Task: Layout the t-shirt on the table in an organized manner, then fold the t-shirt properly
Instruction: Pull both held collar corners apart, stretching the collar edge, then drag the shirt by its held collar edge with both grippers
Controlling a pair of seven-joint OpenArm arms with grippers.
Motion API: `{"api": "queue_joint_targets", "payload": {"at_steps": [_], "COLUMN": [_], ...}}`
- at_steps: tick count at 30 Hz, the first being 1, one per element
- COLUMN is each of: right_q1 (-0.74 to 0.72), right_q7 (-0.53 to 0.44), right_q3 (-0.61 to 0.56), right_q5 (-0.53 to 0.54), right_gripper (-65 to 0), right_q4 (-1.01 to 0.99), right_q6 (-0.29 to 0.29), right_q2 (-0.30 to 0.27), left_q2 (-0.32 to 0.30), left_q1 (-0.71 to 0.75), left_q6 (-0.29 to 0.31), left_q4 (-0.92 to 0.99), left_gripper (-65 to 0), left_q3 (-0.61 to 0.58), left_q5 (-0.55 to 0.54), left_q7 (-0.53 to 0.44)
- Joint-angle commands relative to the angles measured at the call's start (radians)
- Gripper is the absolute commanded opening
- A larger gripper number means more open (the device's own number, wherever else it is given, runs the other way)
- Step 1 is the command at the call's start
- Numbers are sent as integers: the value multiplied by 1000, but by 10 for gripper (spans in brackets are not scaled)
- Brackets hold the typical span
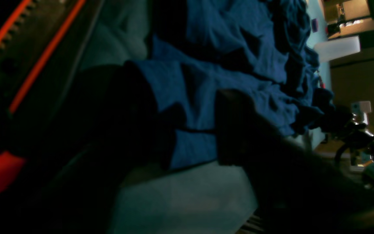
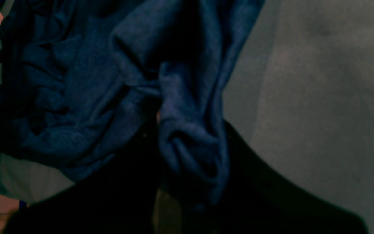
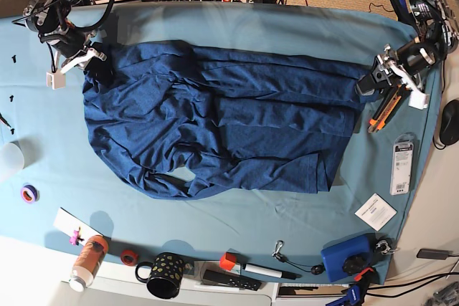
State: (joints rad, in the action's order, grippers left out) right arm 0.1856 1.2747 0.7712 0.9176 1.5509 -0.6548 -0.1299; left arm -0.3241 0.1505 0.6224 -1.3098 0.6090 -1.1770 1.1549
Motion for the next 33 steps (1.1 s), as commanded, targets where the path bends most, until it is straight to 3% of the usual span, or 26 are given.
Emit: {"api": "queue_joint_targets", "payload": {"at_steps": [1, 2, 3, 9, 21, 33], "right_q1": [-6, -6, -6, -6, -2, 71], "right_q7": [-18, -18, -18, -5, 121, 122], "right_q3": [3, 3, 3, 31, 307, 317], "right_q5": [28, 28, 28, 83, 220, 225], "right_gripper": [-650, -650, -650, -650, -650, -650], "right_q4": [12, 12, 12, 13, 40, 40], "right_q6": [-3, -3, -3, -3, -3, -3], "right_q2": [-12, -12, -12, -12, -18, -18], "left_q2": [8, 8, 8, 8, 5, -13], "left_q1": [10, 10, 10, 12, 121, 186], "left_q6": [-35, -35, -35, -35, -20, -19], "left_q4": [11, 11, 11, -7, -154, -183], "left_gripper": [-554, -624, -650, -650, -650, -650], "left_q3": [-11, -11, -11, -10, 63, 64], "left_q5": [14, 14, 14, 14, 2, -9], "left_q7": [51, 54, 57, 71, 87, 113]}}
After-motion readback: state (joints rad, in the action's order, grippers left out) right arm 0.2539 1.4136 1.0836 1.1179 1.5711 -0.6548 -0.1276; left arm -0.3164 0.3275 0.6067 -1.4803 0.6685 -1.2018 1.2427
